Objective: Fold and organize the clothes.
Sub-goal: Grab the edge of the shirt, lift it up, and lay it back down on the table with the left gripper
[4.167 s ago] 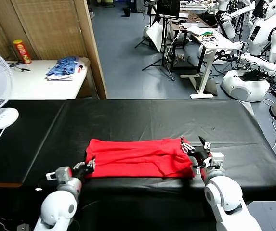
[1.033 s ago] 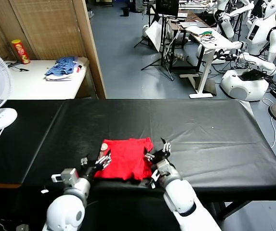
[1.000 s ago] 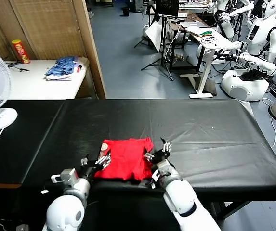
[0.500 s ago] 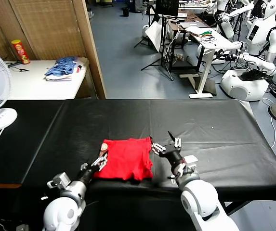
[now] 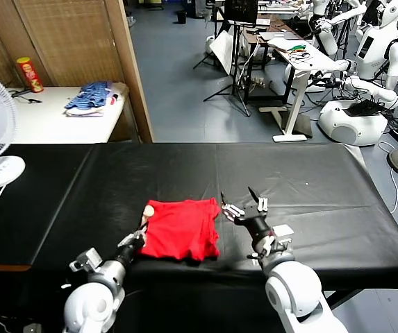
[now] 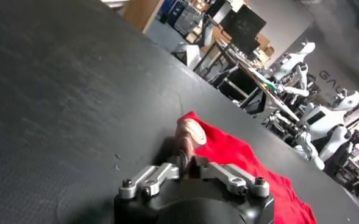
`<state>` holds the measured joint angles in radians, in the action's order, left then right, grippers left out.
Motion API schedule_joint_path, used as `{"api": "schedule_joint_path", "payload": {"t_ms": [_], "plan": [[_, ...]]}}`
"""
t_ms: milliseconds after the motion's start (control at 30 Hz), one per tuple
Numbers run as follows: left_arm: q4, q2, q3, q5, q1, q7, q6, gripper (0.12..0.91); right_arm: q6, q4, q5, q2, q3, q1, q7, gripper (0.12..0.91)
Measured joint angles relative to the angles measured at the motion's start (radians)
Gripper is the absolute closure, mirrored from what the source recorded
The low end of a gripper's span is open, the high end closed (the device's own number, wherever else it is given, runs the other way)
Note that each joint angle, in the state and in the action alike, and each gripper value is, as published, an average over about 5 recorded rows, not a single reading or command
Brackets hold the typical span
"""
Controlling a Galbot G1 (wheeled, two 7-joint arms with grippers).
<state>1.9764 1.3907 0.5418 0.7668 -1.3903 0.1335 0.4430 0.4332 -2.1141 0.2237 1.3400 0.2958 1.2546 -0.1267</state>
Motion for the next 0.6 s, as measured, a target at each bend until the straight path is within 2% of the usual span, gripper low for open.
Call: {"api": "schedule_joint_path", "payload": {"t_ms": [133,267,400,600], "plan": [[0.021,-0.02,0.002,-0.152,0.014,-0.004,0.024,0.877,0.056,-0.021,-0.099,0.021,0.017,0.029,-0.019,0.227],[0.039,-0.058,0.018,-0.33,0.019,-0.018,0.039,0.88,0.092,-0.042,-0.207,0.036,0.039,0.065,-0.018,0.227],[0.057,-0.124,0.044,-0.46,0.007,-0.024,0.051,0.88,0.105,-0.064,-0.24,0.039,0.063,0.098,-0.015,0.227],[0.086,-0.263,0.108,-0.615,-0.023,-0.028,0.067,0.88,0.105,-0.07,-0.25,0.042,0.082,0.121,-0.015,0.227]]}}
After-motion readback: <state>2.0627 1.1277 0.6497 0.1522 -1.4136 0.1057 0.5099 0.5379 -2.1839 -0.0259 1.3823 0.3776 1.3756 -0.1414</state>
